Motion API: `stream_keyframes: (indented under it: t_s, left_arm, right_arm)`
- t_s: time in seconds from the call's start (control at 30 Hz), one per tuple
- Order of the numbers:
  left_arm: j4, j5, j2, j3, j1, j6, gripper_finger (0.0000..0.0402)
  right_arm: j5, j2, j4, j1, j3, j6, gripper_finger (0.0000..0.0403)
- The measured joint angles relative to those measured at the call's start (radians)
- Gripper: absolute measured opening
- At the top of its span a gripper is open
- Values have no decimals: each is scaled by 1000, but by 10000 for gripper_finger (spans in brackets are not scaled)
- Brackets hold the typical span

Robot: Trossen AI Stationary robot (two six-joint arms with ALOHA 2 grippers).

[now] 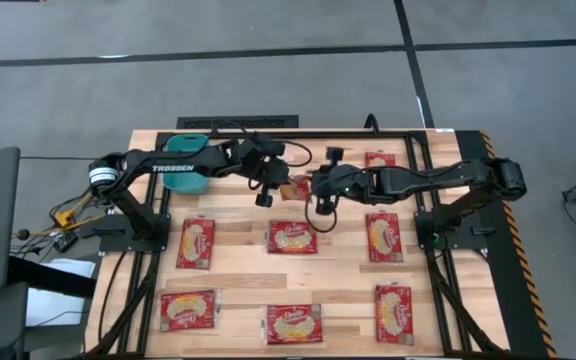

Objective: Sort popcorn bags into baskets
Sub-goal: Put the red popcorn bag in the blue bin

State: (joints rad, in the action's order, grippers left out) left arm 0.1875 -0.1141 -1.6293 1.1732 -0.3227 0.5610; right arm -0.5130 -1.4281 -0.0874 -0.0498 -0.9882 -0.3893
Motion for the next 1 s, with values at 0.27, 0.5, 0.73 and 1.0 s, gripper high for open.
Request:
stream_keyframes:
  t_s: [0.27,0.5,0.73,1.0]
  left_arm:
    - [1,-38,71,-74,-54,-80,5]
    - [-404,-64,201,-349,-94,-222,5]
    - [-834,-56,315,-608,-94,-377,5]
    - [-917,-90,360,-676,-91,-418,5]
  right_arm:
    - [-37,35,-151,-3,-2,248,194]
    - [10,40,-50,-13,82,419,254]
    - [138,64,539,-80,389,510,255]
    - [385,-10,1045,-164,527,615,255]
